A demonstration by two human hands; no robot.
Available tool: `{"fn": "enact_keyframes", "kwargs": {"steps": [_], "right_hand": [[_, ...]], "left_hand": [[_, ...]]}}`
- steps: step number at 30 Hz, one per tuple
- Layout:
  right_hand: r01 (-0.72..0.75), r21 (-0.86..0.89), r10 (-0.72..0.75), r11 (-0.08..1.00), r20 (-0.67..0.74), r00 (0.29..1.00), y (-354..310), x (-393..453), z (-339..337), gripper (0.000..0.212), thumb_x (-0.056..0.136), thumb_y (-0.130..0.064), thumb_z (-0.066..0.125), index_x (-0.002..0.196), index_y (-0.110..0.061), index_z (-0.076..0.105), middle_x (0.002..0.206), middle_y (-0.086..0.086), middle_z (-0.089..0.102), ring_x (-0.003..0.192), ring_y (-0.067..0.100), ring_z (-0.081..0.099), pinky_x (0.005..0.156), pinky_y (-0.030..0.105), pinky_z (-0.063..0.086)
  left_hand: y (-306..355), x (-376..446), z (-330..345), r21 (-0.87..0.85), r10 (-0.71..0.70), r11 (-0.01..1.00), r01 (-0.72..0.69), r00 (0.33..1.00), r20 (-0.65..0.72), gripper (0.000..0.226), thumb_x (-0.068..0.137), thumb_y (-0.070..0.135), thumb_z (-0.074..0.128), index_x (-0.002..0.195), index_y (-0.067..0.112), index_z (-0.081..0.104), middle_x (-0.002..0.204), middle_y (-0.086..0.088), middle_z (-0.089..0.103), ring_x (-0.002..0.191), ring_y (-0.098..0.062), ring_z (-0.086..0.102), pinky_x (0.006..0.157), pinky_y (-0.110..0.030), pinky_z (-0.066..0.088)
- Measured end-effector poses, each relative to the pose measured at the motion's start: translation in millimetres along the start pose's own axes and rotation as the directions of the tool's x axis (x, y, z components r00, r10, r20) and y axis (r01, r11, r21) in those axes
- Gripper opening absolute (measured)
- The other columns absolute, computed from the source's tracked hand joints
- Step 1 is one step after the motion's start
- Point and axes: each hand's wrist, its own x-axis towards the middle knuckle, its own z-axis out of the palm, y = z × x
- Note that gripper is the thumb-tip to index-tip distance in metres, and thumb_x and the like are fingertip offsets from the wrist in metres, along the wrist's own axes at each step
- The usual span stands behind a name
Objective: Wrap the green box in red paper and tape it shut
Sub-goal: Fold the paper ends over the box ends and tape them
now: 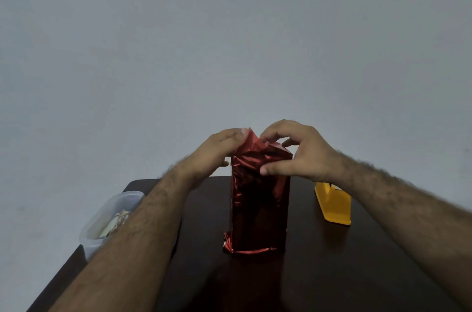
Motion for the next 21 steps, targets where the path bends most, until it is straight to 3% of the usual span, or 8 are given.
{"fn": "enact_keyframes", "kwargs": {"steps": [3,5,8,12,15,18,21], "right_hand": [[0.027,0.118,-0.018,0.993,-0.079,0.997,13.3,0.7,2.6,0.018,0.08,-0.022,0.089,0.095,-0.025,0.08,0.107,-0.007,0.075,0.107,0.02,0.071,0.092,0.058,0.057],[0.015,0.17,-0.002,0.985,-0.073,0.997,18.8,0.2,3.0,0.01,0.084,-0.017,0.085,0.092,-0.019,0.08,0.104,-0.002,0.077,0.104,0.023,0.072,0.093,0.062,0.056],[-0.026,0.243,0.046,0.97,-0.076,0.996,17.3,1.1,0.3,0.023,0.081,-0.024,0.089,0.101,-0.017,0.081,0.104,0.001,0.079,0.105,0.024,0.073,0.1,0.062,0.052],[-0.025,0.319,0.051,0.947,-0.073,0.996,7.5,11.3,-4.3,0.043,0.07,-0.028,0.097,0.108,-0.025,0.079,0.112,-0.004,0.077,0.107,0.021,0.071,0.102,0.06,0.052],[0.0,0.363,0.011,0.932,-0.026,1.0,2.8,24.2,-3.2,0.026,0.078,-0.019,0.09,0.103,-0.021,0.082,0.102,0.004,0.079,0.099,0.03,0.074,0.096,0.062,0.054],[-0.07,0.433,0.06,0.899,0.036,0.998,-6.7,37.2,-6.4,0.009,0.082,-0.012,0.086,0.089,-0.009,0.081,0.088,0.018,0.076,0.08,0.031,0.07,0.08,0.052,0.055],[-0.176,0.383,0.107,0.907,0.195,0.975,-17.6,50.4,-17.9,0.009,0.084,-0.006,0.087,0.09,-0.005,0.08,0.087,0.024,0.073,0.079,0.029,0.066,0.079,0.044,0.051]], "left_hand": [[-7.5,4.0,-4.4,-0.015,-0.014,1.0,0.013,1.0,-0.018,0.047,0.094,0.066,0.062,0.122,0.031,0.074,0.118,0.005,0.077,0.114,-0.018,0.072,0.107,-0.052,0.053],[-8.7,7.2,-4.0,-0.05,-0.023,0.999,0.021,0.998,-0.051,0.039,0.098,0.053,0.069,0.12,0.022,0.075,0.112,-0.004,0.079,0.104,-0.02,0.075,0.097,-0.044,0.057],[-4.4,11.6,0.1,-0.086,-0.047,0.995,0.04,0.995,-0.087,0.031,0.099,0.038,0.073,0.123,0.018,0.073,0.112,-0.009,0.08,0.099,-0.022,0.076,0.085,-0.036,0.055],[4.8,16.5,7.9,-0.102,-0.077,0.993,0.061,0.985,-0.153,0.036,0.099,0.035,0.074,0.131,0.021,0.065,0.108,-0.001,0.082,0.097,-0.019,0.079,0.08,-0.031,0.056],[8.9,20.6,9.2,-0.114,-0.046,0.993,0.017,0.967,-0.252,0.024,0.103,0.033,0.067,0.122,0.019,0.07,0.104,0.004,0.081,0.092,-0.011,0.075,0.079,-0.03,0.055],[16.6,21.1,3.2,-0.149,-0.016,0.988,-0.045,0.923,-0.385,0.021,0.106,0.032,0.062,0.109,0.014,0.073,0.109,0.001,0.08,0.099,-0.014,0.073,0.081,-0.032,0.054],[30.4,16.8,-8.0,-0.096,0.104,0.979,-0.181,0.842,-0.529,0.026,0.105,0.026,0.062,0.088,0.006,0.064,0.084,-0.006,0.07,0.074,-0.02,0.062,0.069,-0.037,0.051]]}}
